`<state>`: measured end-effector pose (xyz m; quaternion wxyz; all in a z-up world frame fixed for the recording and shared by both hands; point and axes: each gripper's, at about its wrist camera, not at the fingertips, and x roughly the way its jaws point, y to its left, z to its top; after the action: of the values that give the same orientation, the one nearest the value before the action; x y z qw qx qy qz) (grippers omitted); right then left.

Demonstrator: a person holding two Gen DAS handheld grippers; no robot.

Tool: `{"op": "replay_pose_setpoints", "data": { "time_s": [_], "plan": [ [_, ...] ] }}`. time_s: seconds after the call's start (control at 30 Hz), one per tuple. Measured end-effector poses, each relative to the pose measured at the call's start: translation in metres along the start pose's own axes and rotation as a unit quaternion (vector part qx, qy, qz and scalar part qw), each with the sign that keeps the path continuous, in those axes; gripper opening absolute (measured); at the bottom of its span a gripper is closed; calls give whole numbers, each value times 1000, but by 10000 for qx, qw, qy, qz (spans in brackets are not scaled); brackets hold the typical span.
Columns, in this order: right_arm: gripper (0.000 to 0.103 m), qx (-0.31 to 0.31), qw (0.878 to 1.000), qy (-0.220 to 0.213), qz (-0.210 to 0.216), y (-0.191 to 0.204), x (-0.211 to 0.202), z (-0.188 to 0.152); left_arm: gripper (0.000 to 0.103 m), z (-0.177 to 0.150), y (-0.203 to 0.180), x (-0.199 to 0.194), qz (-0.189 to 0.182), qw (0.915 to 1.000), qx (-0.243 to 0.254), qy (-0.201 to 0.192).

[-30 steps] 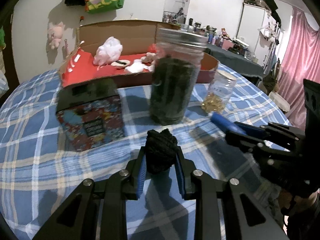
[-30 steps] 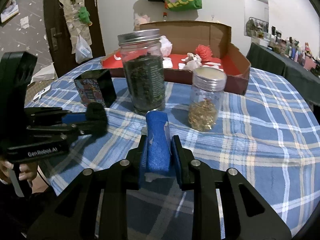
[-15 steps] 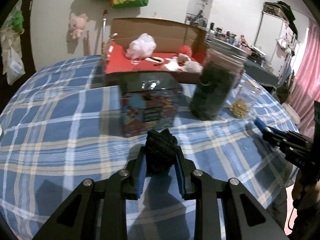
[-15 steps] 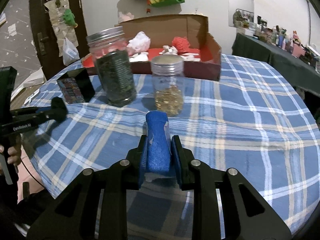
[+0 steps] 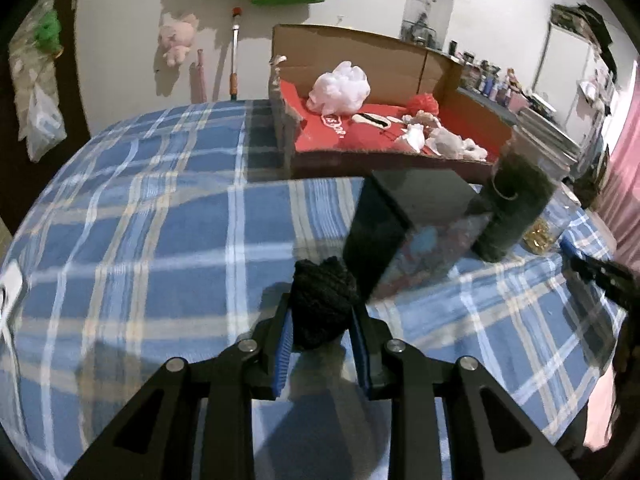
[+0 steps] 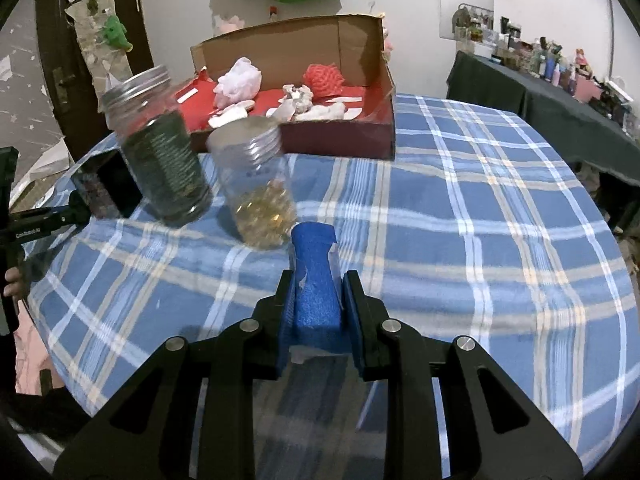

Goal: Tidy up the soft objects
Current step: 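Carry the black scrunchie and blue cylinder over the red-lined box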

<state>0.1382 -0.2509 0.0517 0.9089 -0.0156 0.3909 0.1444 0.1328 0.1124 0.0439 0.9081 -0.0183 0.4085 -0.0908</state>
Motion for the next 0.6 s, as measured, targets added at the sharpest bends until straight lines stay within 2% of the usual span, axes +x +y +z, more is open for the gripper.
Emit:
{"op": "replay_pose_setpoints", "data": {
  "time_s": [0.23, 0.6],
  "plan": [
    [23, -76, 9993, 98, 365, -19, 15, 33, 28, 28, 13, 15, -21, 9983, 573, 69],
    [23, -405, 9938, 252, 1004, -34, 38, 68, 28, 59, 20, 27, -716, 9890, 1298, 4]
  ]
}}
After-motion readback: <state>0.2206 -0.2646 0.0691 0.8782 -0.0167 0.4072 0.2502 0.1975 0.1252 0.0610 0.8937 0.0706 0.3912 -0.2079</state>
